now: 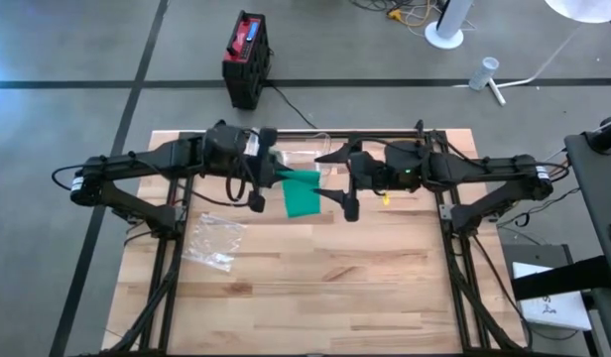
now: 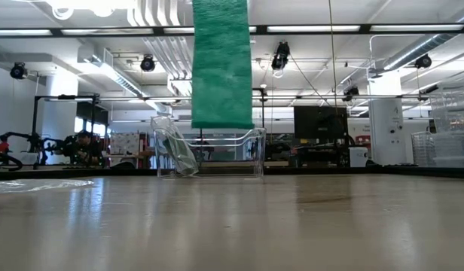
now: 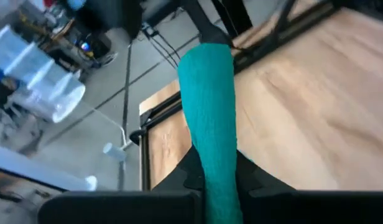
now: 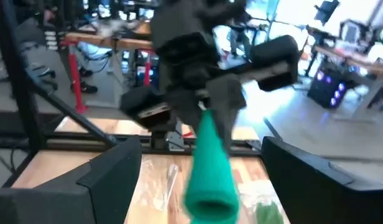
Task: Roll bandage
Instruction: Roll the blue bandage
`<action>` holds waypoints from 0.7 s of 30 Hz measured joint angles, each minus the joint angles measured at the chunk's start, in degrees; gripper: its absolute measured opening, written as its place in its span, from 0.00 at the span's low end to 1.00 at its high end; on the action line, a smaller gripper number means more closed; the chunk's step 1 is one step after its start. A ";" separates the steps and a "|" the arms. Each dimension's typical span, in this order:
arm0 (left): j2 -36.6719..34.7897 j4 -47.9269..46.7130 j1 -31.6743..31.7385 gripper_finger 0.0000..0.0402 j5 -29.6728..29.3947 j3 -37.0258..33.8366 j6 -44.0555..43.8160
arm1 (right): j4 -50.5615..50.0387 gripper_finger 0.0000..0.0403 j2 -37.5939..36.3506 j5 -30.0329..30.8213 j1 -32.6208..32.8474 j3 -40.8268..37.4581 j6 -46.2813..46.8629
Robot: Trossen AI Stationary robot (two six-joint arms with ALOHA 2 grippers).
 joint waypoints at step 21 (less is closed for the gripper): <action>-0.03 -6.73 -5.97 0.02 -11.97 0.05 18.17 | 16.74 0.61 5.61 3.56 -0.09 -11.08 4.88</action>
